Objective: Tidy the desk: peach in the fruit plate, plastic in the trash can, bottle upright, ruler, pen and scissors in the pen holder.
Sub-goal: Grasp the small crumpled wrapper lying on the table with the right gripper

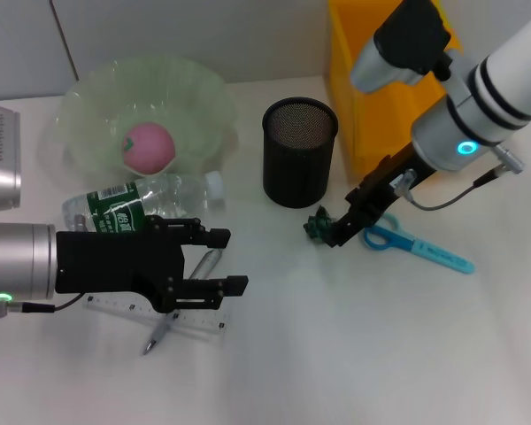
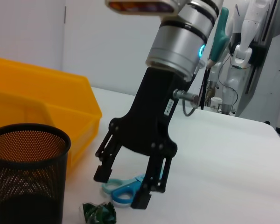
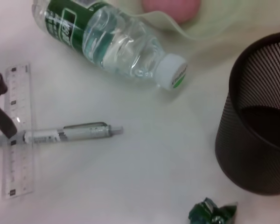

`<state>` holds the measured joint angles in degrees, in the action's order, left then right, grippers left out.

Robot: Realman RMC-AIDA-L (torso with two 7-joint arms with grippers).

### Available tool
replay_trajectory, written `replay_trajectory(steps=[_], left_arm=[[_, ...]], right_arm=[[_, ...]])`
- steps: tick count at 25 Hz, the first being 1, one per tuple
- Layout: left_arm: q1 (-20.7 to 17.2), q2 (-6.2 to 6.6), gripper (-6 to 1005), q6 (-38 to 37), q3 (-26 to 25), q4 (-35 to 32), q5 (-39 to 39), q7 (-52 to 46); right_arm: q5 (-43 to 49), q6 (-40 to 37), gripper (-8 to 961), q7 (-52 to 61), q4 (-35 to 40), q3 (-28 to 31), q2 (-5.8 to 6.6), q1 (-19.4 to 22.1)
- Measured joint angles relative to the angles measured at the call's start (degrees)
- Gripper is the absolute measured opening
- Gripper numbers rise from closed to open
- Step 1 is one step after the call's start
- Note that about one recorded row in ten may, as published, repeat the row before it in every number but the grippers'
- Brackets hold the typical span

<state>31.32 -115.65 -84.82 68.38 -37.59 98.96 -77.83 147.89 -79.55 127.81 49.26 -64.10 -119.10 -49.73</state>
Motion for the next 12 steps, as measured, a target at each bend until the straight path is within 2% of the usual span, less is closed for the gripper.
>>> replay_trajectory(steps=[3, 12], left_arm=[[0.08, -0.02, 696, 0.0, 0.0, -0.04, 0.0, 0.04], [0.14, -0.02, 695, 0.0, 0.0, -0.09, 0.0, 0.02]], right_arm=[[-1.73, 2.85, 809, -0.12, -0.96, -2.69, -0.16, 0.46], [-2.38, 7.09, 808, -0.14, -3.17, -5.59, -0.17, 0.32]])
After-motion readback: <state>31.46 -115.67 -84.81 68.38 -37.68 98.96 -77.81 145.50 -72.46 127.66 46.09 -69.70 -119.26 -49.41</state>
